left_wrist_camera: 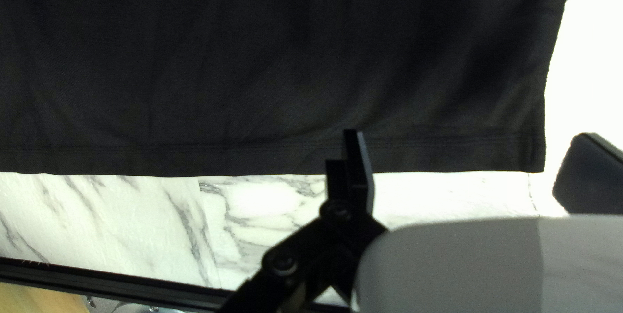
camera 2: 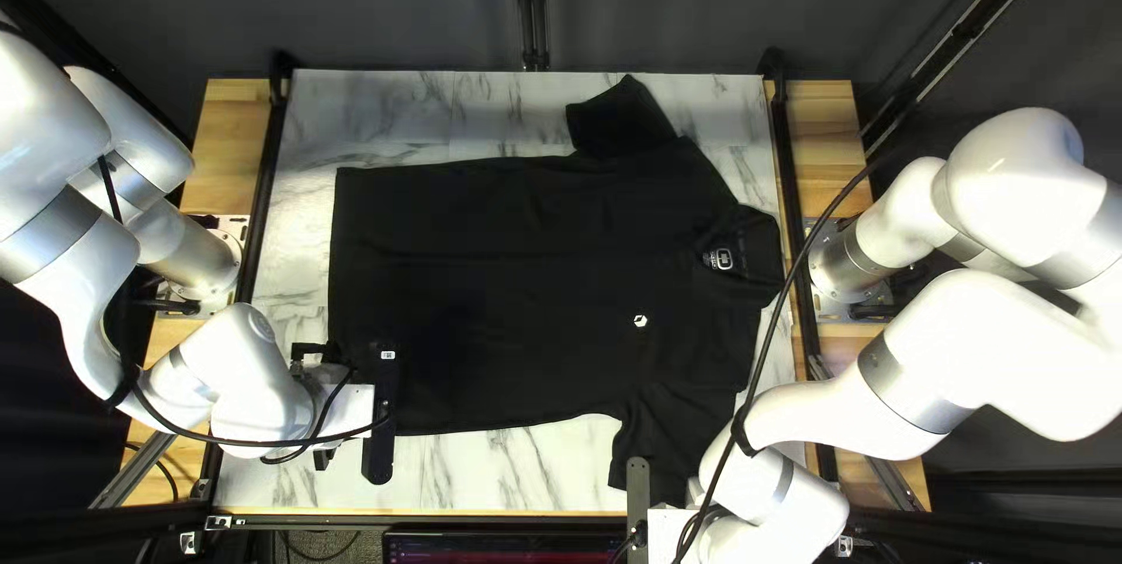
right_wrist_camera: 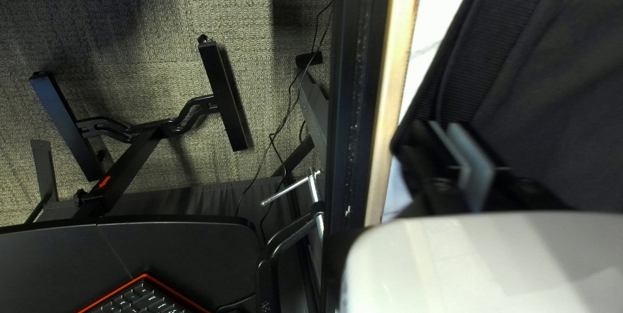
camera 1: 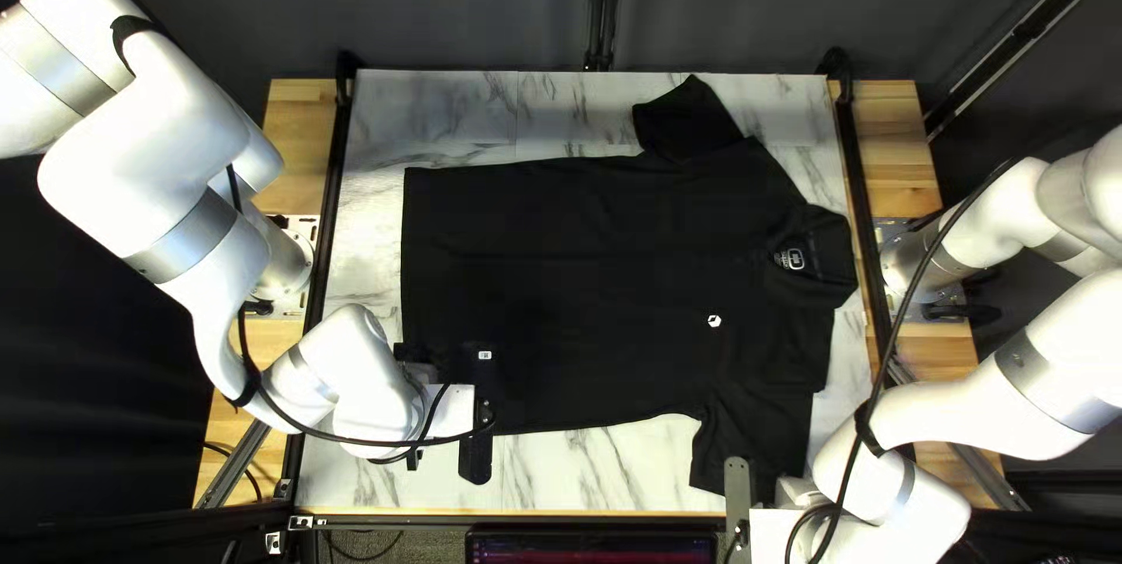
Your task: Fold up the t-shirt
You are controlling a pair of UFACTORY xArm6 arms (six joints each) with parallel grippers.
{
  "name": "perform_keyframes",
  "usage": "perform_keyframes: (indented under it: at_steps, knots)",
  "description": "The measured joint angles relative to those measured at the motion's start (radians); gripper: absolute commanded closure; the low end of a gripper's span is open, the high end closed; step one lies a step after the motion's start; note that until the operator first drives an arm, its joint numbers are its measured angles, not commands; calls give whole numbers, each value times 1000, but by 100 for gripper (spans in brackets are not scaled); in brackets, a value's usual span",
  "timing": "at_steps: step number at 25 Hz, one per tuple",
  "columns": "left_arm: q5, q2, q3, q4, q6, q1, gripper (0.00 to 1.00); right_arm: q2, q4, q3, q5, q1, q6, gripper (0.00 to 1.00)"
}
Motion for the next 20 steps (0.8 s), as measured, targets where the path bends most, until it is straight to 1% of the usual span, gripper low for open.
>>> perform_keyframes:
  at_steps: [8, 14, 17, 20]
  knots:
    - [-8, -10, 16, 0, 9, 12, 0, -56, -38, -22, 99, -1, 24, 100]
    - [-6, -15, 19, 1, 1, 6, 0, -142, -85, 17, 168, -35, 24, 100]
    - [-5, -11, 19, 0, -25, -15, 0, -156, -102, 23, 185, -48, 19, 100]
    - [-15, 1, 21, -2, -46, -30, 0, -159, -109, 33, 182, -53, 17, 100]
